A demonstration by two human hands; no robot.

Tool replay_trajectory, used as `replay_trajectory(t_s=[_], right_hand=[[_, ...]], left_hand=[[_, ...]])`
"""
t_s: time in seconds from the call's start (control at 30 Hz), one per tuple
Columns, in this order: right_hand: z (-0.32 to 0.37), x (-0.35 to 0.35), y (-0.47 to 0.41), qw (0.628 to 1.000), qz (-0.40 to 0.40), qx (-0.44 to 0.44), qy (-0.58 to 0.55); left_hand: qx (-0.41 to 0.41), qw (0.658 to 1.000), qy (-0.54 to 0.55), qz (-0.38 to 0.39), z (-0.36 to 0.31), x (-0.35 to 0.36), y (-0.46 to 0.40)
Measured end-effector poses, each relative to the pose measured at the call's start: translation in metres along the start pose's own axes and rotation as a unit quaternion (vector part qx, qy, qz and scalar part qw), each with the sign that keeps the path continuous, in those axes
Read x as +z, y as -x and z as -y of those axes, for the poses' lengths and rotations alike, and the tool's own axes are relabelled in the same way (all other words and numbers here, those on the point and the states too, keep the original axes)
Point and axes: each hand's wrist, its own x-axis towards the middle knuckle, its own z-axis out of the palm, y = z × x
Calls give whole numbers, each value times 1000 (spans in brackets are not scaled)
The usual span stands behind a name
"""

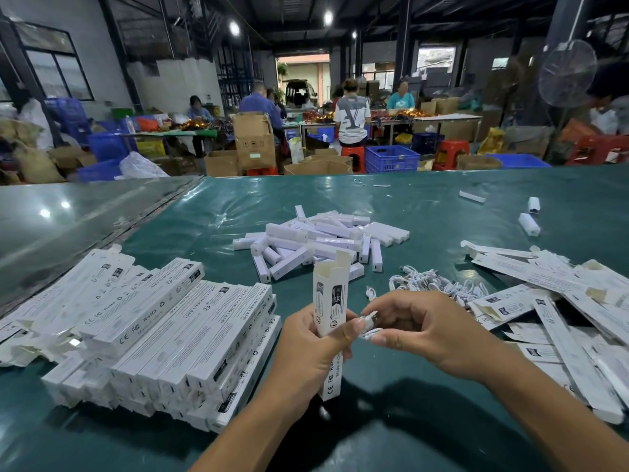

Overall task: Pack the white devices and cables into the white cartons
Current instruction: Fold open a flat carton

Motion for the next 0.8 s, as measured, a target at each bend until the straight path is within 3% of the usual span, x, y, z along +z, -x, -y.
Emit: replay_trajectory(t_s=[0.07, 0.13, 0.27, 0.37, 0.43, 0.57, 0.67, 0.8], right_hand=[[1, -2, -1, 1000, -29, -13, 2], [5, -9, -1, 993, -109, -37, -18], [20, -22, 2, 957, -240, -121, -107], [33, -18, 9, 952, -245, -180, -44], [40, -16, 12, 944, -236, -214, 88], [49, -12, 12, 890, -226, -240, 314], [52, -10, 13, 892, -215, -211, 336], [56, -9, 15, 919, -221, -165, 282]], left_hand=[[17, 999, -33, -8, 1, 2, 0], [40, 993, -105, -28, 4, 3, 0], [91, 966, -242, -16, 8, 4, 2], [116, 949, -292, 1, 8, 7, 3], [124, 945, -303, 9, 9, 9, 3], [134, 947, -293, 0, 10, 11, 3], [140, 946, -291, -7, 11, 11, 2], [149, 943, -298, -6, 11, 12, 3]])
